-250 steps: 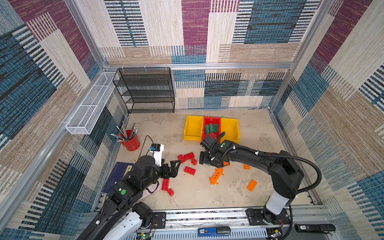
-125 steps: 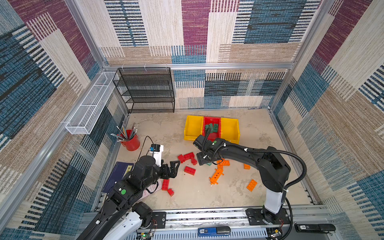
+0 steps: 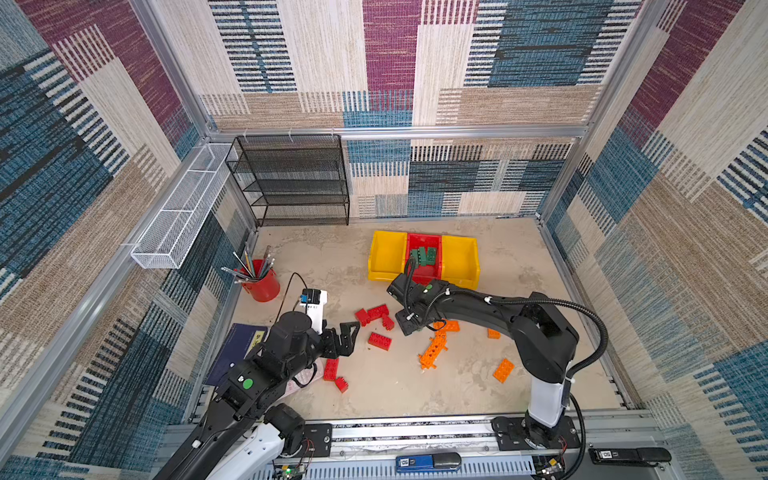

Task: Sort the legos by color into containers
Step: 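Move the right gripper down to the last green brick beside the orange bricks, then close the right gripper on the green brick and lift it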

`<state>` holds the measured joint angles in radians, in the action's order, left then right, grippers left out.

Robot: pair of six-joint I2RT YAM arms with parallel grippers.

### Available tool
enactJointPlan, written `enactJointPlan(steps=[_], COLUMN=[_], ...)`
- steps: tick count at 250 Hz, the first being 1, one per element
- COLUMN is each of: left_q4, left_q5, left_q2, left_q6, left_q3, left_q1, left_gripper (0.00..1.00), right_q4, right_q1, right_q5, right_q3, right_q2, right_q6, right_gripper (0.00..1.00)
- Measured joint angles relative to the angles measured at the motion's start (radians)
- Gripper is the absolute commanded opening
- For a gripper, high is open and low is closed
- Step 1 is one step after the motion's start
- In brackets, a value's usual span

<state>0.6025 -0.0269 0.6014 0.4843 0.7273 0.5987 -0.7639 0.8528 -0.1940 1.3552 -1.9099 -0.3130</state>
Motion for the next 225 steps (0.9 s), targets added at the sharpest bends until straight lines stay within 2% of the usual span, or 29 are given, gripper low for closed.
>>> enactJointPlan(steps=[28,70,115,191,225], left_q4=[0.000,-0.001,-0.021,-0.052,-0.083], left_q5=[-0.004,-0.019,-0.019,-0.019,-0.016], left_q2=[0.003,0.030,0.062,0.166,0.228], left_q6=[0.003,0.005,0.006,-0.010,-0.023], left_q3=[0.000,0.000,0.004,0.068,0.121], left_q1=[0.000,0.000,0.000,0.000,0.000], left_gripper=[0.99,0.99,0.99,0.99,0.99], right_q4=[0.010,0.019,0.026,0.026,0.029], right_q1=[0.000,0.000,-0.002,-0.068,-0.113], right_q5=[0.000,-0.001,-0.009,-0.018,-0.023], right_q3=[-0.001,0.009,0.013,0.069,0.106], right_q2=[-0.018,-0.054,-0.048,0.017,0.029], right_q6=[0.013,0.022,0.023,0.017,0.014], right_gripper=[0.59,0.43,0.38,0.36,0.47])
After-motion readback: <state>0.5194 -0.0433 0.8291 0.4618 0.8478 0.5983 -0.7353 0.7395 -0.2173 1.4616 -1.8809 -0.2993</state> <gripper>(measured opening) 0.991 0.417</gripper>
